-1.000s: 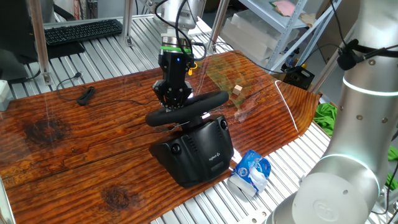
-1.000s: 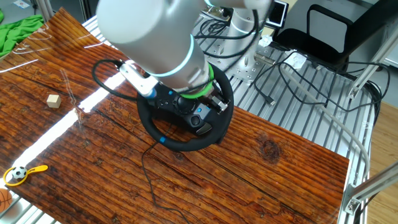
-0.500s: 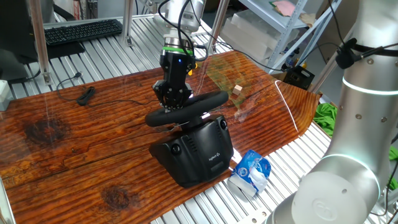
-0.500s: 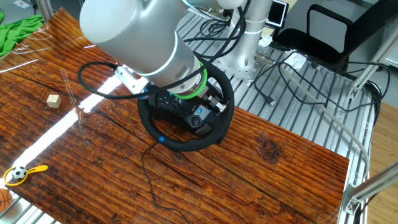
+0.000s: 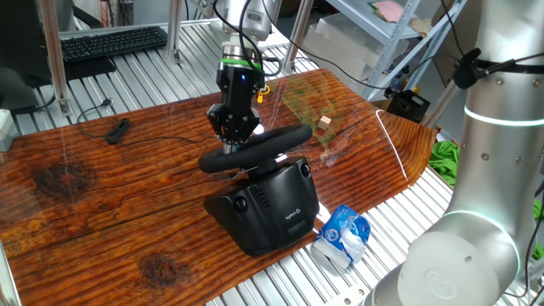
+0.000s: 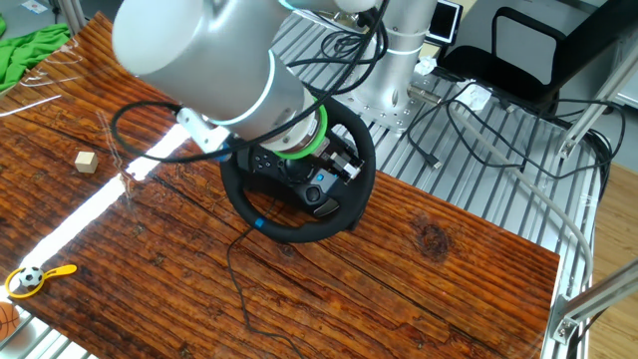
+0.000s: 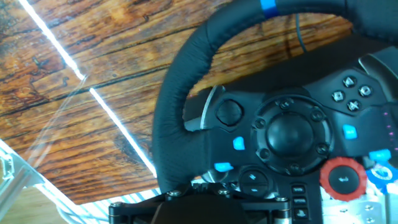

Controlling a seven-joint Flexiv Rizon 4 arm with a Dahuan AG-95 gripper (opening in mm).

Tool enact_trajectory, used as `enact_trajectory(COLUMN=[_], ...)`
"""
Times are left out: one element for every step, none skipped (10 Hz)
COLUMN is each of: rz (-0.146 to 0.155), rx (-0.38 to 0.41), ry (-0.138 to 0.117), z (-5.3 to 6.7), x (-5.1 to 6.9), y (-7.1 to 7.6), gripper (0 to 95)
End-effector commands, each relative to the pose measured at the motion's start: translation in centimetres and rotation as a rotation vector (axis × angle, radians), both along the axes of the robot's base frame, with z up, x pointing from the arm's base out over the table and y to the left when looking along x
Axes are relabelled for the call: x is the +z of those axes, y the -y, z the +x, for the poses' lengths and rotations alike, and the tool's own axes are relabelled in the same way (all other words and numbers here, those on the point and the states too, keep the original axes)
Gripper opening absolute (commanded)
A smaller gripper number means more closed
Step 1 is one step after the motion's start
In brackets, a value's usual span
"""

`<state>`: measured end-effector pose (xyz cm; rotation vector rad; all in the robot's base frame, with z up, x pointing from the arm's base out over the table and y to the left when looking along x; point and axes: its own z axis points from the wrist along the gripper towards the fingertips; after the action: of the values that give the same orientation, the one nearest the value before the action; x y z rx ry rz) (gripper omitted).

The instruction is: Rotate the steering wheel 90 degrees counterclockwise

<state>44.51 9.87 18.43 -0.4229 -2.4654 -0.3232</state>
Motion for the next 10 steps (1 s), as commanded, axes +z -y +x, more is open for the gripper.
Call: enact_trajectory(rz=[0.015,0.011,0.007,0.006,0.004,0.003,0.003,0.001,-0.001,-0.012], rx=[-0.02,-0.021,-0.02,-0.019,-0.019,-0.021,-0.022,-0.025,-0.027,-0.035], ry=[-0.002,-0.001,0.002,0.003,0.005,0.007,0.006,0.005,0.004,0.015], z=[0.1,0.2,0.2,0.3,0.4,0.6,0.7,0.9,1.1,1.3], x=[0.0,0.0,-0.2,-0.3,-0.5,-0.6,-0.6,-0.6,-0.6,-1.0], y=[-0.1,-0.1,-0.2,-0.2,-0.2,-0.3,-0.3,-0.3,-0.3,-0.3], gripper=[0.0,0.0,0.0,0.0,0.0,0.0,0.0,0.0,0.0,0.0])
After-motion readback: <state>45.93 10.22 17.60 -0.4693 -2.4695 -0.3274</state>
